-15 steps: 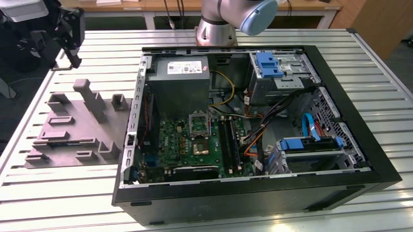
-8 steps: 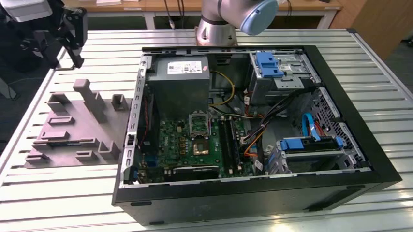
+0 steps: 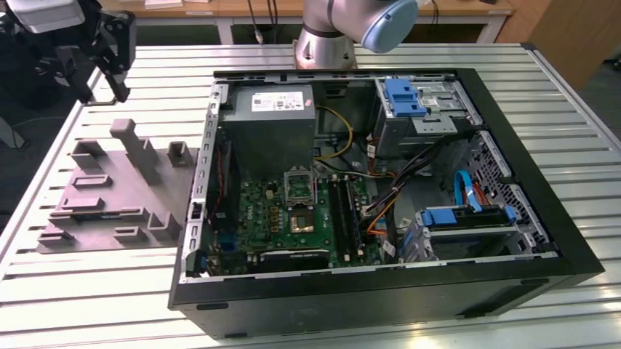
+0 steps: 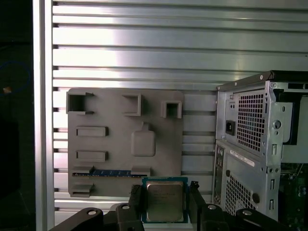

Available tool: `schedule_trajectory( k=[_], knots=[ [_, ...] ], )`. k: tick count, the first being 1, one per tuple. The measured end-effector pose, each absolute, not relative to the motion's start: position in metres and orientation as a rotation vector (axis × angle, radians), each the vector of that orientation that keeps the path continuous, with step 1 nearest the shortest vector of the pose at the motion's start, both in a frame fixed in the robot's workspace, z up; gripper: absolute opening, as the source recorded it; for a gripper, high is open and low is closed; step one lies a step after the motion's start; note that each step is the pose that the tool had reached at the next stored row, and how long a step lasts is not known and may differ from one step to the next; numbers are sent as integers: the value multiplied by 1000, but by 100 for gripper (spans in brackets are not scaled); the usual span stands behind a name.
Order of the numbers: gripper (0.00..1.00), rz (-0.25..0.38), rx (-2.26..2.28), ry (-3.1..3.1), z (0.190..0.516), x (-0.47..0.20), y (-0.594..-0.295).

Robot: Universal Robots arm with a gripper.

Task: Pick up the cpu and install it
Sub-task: 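Pick up the cpu and move it towards the insertion slot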

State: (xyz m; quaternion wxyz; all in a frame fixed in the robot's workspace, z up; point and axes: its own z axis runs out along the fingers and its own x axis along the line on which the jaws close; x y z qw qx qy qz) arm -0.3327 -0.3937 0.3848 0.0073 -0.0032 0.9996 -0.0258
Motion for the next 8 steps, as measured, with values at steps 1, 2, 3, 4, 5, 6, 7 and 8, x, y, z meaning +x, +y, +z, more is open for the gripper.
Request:
schedule_trajectory(
  k=[1, 2, 3, 4, 5, 6, 7, 8],
  knots=[
    [47, -81, -10, 3126, 385, -332, -394],
    [47, -81, -10, 3126, 385, -332, -394],
    [47, -81, -10, 3126, 385, -332, -394],
    [47, -81, -10, 3126, 385, -332, -394],
    [47, -81, -10, 3126, 385, -331, -394],
    [47, -81, -10, 3126, 385, -331, -394],
    [47, -81, -10, 3126, 385, -331, -394],
    [47, -81, -10, 3126, 385, -330, -394]
  ],
)
